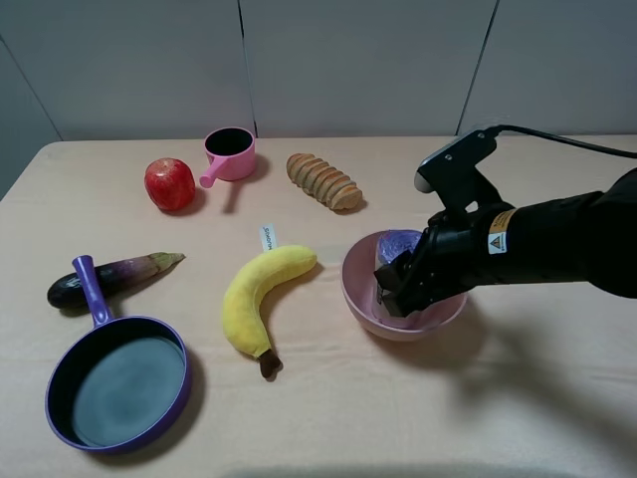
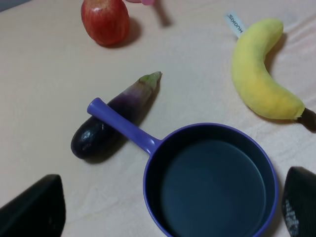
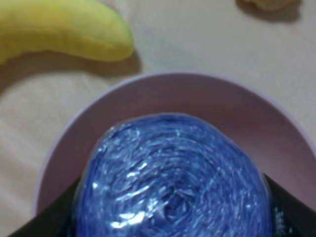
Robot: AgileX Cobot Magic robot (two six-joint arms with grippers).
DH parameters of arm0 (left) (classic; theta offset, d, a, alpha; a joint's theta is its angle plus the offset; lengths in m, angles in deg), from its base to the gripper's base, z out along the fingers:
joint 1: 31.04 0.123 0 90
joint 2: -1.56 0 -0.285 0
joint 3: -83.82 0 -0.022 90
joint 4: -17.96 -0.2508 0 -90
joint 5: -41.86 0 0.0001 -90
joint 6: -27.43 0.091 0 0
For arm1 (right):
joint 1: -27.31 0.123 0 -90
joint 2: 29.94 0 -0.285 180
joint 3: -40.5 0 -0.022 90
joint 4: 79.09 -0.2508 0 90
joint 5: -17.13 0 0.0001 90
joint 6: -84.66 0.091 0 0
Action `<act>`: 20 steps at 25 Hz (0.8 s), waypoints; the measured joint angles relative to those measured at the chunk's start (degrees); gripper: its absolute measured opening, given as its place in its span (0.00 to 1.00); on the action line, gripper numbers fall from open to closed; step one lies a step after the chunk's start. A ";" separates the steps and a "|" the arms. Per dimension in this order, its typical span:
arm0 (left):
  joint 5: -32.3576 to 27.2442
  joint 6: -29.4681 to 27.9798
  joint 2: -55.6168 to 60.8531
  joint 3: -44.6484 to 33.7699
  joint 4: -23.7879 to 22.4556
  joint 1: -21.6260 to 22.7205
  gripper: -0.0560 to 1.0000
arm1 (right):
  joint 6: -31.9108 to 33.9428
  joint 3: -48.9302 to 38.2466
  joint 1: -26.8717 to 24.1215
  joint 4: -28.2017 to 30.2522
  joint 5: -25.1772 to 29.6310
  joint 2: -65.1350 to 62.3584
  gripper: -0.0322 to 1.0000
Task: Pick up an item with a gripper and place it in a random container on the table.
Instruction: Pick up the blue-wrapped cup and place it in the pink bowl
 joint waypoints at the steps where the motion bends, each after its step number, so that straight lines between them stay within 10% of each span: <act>1: 0.00 0.00 0.00 0.00 0.00 0.00 0.89 | 0.00 0.00 0.00 0.00 -0.11 0.51 0.47; 20: 0.00 0.00 0.00 0.00 0.00 0.00 0.89 | 0.00 -0.21 0.00 -2.18 -2.32 2.08 0.47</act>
